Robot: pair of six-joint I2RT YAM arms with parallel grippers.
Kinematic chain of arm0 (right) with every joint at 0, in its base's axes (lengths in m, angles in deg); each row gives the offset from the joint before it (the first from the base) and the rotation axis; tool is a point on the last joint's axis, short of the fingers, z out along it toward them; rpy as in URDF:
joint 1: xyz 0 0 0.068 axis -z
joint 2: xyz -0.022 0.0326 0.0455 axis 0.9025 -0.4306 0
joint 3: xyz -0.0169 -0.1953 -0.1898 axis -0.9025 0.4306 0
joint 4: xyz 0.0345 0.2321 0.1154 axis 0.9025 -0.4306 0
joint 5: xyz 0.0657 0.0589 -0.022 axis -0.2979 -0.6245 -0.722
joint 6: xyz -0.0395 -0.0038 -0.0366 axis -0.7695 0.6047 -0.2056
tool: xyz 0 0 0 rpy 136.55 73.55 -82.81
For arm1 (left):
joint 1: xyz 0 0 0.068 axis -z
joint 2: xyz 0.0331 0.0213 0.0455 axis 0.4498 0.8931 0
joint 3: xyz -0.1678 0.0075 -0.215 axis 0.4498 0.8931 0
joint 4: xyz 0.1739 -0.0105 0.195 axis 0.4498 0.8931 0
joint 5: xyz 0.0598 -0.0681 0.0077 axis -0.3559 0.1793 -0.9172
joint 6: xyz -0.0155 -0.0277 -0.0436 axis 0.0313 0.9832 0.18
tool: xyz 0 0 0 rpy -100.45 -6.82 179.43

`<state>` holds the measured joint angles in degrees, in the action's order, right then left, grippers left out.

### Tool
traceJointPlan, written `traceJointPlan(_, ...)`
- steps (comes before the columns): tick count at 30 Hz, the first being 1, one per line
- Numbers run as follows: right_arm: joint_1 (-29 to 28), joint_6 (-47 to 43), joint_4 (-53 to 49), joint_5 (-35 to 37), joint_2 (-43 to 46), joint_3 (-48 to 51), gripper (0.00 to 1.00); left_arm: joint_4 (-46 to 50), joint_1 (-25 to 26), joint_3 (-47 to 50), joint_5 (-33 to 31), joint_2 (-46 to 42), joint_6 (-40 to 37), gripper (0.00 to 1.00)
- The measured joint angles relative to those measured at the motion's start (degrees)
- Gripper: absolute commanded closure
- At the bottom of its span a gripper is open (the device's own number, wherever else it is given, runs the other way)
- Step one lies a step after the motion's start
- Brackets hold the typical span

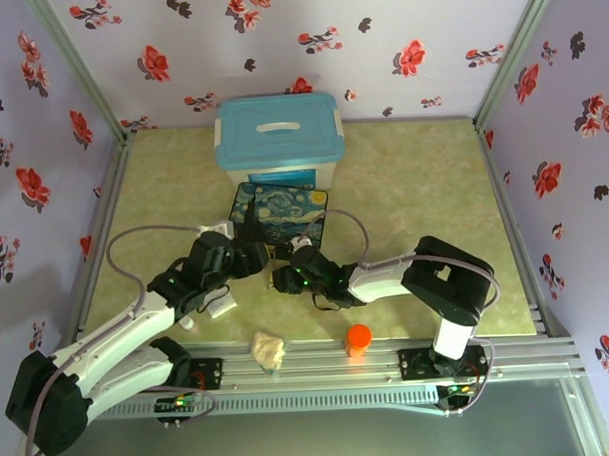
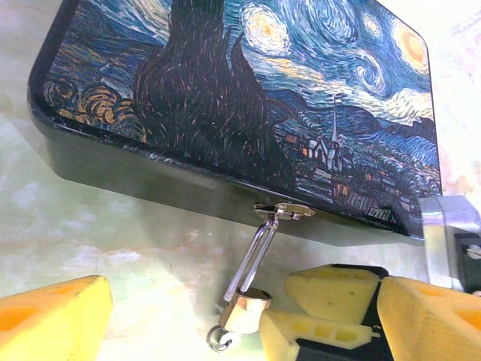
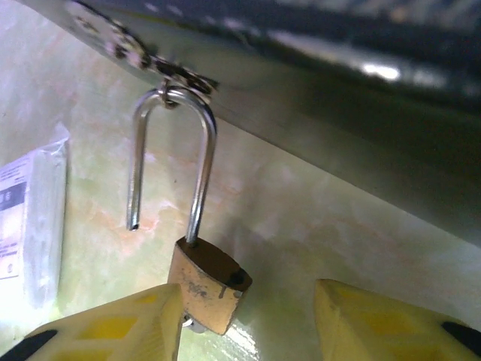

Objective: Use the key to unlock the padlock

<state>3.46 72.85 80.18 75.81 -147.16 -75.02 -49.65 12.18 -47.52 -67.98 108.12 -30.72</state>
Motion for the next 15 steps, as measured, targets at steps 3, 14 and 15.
traceJointPlan(3,-0.1,0.4,0.0,0.2,-1.1,-1.4,0.53,0.0,0.0,0.0,0.0,0.0,0.0,0.08)
traceJointPlan(14,-0.4,0.7,0.0,0.3,-3.2,-3.8,0.59,-0.7,-0.2,1.2,0.4,0.4,0.0,0.07)
traceJointPlan(15,-0.5,0.7,0.0,0.3,-3.3,-3.8,0.59,-0.7,-0.2,1.2,0.4,0.4,0.0,0.07)
